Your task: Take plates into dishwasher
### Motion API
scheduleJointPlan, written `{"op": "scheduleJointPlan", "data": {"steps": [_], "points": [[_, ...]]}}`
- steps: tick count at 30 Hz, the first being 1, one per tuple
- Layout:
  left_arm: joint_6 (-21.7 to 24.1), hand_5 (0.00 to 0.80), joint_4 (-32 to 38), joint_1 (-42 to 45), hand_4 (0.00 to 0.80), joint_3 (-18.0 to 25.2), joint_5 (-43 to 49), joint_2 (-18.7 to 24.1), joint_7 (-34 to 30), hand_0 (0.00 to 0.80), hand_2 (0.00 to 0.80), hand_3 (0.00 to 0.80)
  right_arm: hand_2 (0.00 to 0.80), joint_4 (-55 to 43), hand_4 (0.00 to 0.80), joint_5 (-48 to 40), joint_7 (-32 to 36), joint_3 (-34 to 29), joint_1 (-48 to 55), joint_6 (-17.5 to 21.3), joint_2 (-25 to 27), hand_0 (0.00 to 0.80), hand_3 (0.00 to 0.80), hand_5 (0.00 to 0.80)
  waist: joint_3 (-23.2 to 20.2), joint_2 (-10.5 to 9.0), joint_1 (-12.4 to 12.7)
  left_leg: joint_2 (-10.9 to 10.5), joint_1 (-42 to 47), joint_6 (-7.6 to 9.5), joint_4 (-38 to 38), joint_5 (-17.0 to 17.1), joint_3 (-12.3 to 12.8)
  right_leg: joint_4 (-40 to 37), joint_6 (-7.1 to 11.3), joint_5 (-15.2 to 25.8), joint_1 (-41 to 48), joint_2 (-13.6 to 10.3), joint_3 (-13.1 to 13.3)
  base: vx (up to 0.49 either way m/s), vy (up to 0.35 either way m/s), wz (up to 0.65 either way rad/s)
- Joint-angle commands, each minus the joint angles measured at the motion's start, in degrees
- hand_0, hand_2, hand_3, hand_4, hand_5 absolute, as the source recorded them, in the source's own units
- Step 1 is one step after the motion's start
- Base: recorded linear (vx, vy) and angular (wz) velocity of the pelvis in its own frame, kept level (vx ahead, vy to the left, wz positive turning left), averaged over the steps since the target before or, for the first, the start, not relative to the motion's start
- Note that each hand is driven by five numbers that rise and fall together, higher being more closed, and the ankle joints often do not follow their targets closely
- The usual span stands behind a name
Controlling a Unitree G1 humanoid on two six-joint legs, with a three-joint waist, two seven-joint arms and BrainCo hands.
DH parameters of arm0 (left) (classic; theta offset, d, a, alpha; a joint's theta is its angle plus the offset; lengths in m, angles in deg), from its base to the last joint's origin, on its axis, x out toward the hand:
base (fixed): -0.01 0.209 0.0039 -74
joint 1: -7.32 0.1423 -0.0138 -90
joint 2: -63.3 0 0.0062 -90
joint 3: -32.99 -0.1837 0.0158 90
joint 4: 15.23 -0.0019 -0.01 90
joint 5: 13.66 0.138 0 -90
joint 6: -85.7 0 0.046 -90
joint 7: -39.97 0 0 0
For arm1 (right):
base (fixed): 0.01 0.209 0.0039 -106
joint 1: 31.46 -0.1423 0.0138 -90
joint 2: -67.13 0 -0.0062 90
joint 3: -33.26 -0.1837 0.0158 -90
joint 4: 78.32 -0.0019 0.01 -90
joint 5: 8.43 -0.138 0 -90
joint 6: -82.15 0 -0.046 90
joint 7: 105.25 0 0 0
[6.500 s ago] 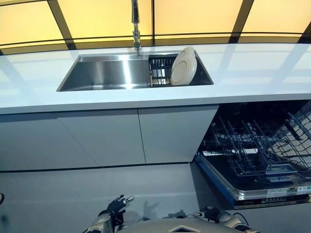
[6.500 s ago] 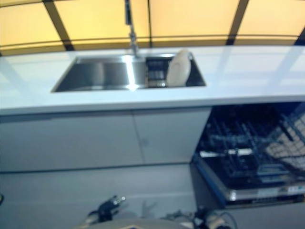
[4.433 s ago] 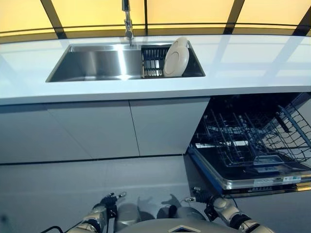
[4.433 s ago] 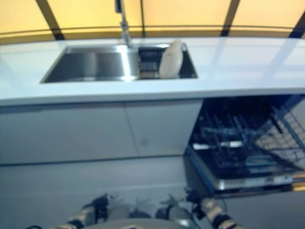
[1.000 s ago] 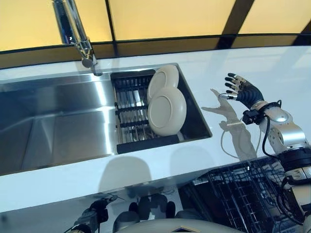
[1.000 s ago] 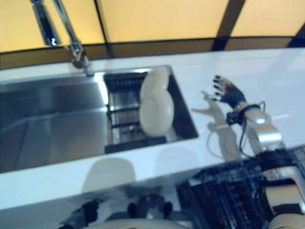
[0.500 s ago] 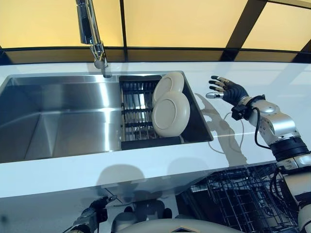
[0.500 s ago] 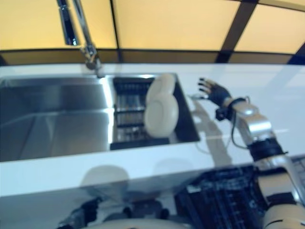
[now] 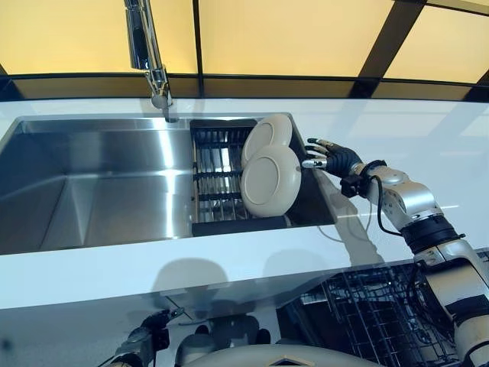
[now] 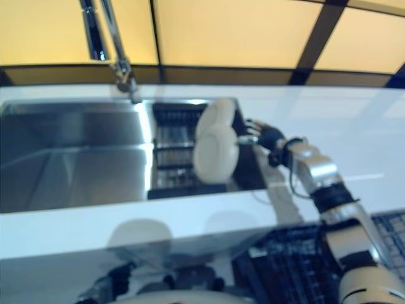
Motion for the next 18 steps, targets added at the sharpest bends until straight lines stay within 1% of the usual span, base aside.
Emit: {"op": "scheduleJointPlan", "data": {"steps": [1, 18], "points": [[1.47, 0.000, -0.76, -4.17, 0.000, -4.21, -0.44, 1.42, -0.11, 0.000, 0.000, 0.000, 0.000, 3.34, 0.000, -0.71, 0.24, 3.53, -7.62, 1.28, -0.39, 0.000, 0.000, 0.000, -0.49, -1.23, 2.18, 1.81, 0.84, -1.67, 0.17, -2.42, -0.07, 0.07, 6.96, 2.11, 0.54, -7.49, 0.00, 0.000, 0.000, 0.00], [1.76, 0.000, -0.53, -4.10, 0.000, -4.21, -0.55, 1.36, -0.12, 0.000, 0.000, 0.000, 0.000, 2.80, 0.000, 0.69, 2.07, 4.28, -7.03, -0.58, -0.53, 0.000, 0.000, 0.000, -0.36, -1.06, 1.86, 1.76, 1.24, -1.62, 0.17, -2.58, 0.19, 0.07, 6.74, 1.68, 0.92, -7.30, 0.42, 0.000, 0.000, 0.00]]}}
